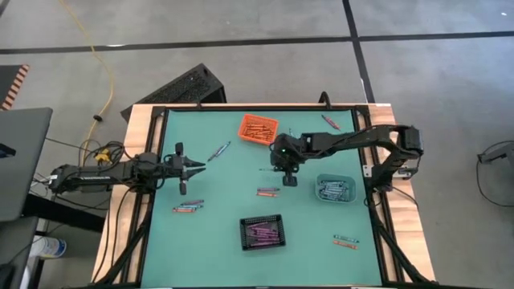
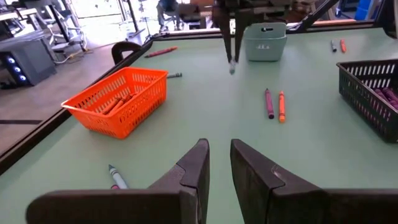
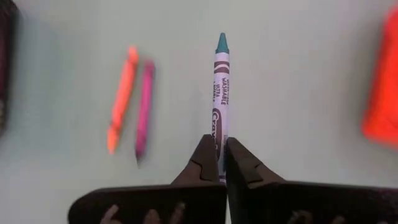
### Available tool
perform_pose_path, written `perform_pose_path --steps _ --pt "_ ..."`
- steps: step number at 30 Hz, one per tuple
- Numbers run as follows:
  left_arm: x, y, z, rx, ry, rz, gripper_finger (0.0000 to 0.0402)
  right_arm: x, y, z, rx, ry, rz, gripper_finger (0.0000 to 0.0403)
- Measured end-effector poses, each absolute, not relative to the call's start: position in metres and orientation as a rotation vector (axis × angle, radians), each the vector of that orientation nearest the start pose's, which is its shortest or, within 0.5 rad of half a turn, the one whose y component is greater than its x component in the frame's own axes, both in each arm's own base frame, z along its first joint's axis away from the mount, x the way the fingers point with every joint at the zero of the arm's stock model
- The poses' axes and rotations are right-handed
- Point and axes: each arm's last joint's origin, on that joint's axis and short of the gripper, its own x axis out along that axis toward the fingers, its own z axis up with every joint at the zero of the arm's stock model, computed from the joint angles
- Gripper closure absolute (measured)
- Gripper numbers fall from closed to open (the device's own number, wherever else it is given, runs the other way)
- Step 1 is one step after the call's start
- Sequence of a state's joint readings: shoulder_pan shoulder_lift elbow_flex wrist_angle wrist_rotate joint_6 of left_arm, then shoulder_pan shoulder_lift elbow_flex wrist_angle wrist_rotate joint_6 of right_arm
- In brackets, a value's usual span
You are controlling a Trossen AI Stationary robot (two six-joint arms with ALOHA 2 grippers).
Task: Sort crayons
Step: Put the blue crayon into the blue bin
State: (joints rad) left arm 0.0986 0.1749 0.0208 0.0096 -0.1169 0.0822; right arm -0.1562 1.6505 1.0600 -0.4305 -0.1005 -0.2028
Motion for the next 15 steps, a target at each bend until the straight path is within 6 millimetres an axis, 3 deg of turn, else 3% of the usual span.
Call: perform_pose_path --steps 3,8,12,15 --pt "0.106 0.014 0.157 0.083 0.154 0.209 0.0348 0.308 -0.038 0.206 -0.119 1.118 0.021 0.0398" --pt "0.106 0.014 0.157 0.083 0.153 0.209 0.0348 0.275 -0.016 0.245 -0.122 1.114 0.036 0.0398" --pt "0.106 0.014 0.157 0.083 0.153 0.209 0.0348 0.238 0.001 0.28 -0.085 1.065 0.032 0.0399" --pt "0.106 0.014 0.157 0.083 0.153 0.209 0.0347 0.207 0.012 0.293 -0.055 1.069 -0.018 0.0399"
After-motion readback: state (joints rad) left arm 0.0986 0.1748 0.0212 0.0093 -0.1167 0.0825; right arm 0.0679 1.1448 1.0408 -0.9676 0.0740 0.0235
